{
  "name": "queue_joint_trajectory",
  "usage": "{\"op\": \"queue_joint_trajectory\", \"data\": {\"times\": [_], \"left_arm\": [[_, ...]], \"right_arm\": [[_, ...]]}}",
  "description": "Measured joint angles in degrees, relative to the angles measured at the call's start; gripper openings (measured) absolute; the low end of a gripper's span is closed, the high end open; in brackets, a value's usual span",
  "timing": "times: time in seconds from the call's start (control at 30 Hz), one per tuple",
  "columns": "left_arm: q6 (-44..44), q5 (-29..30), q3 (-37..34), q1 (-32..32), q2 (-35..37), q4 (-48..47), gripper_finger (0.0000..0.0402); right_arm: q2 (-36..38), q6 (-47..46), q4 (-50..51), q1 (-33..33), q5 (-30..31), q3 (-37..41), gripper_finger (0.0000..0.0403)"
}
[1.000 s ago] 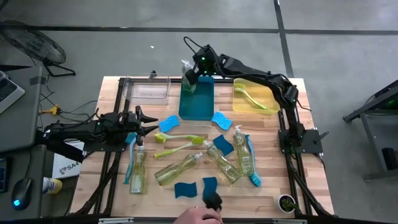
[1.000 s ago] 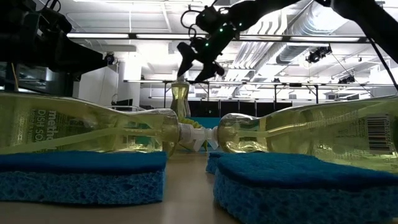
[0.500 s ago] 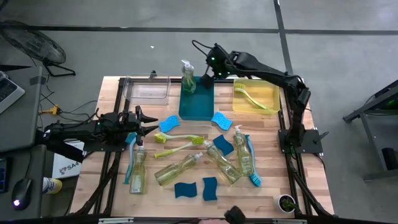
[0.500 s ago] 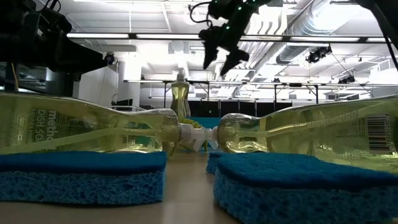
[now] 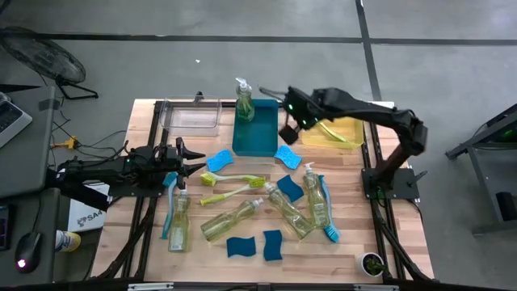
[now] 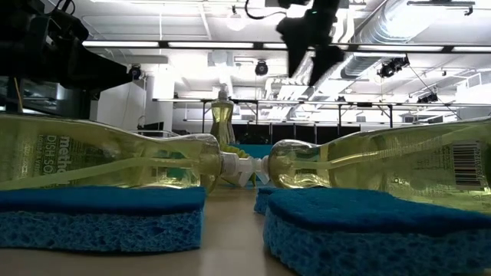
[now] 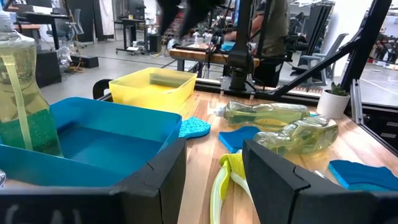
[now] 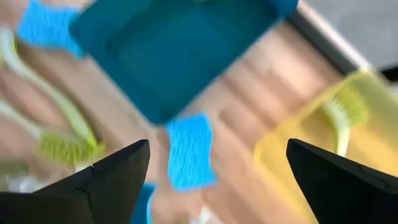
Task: Pick & Place Kitchen Sink Supplies
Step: Put the yellow soap dispenser into the blue bin
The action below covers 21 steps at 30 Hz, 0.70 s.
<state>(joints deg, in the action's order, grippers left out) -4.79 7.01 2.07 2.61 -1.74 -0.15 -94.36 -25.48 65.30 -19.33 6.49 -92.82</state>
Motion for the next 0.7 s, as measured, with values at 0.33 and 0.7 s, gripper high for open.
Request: {"op": "queue_joint_trajectory", "data": {"times": [0.33,0.7], "left_arm": [[0.0,0.0,0.0,0.0,0.0,0.0,0.0154],[0.0,0.0,0.0,0.0,0.0,0.0,0.0154]], "right_arm": [[7.8,-13.4,0.7,5.7,-5.3,15.1,0.0372],[3.5,-24.2,4.8,4.6,-14.7,15.9,0.0374]]}}
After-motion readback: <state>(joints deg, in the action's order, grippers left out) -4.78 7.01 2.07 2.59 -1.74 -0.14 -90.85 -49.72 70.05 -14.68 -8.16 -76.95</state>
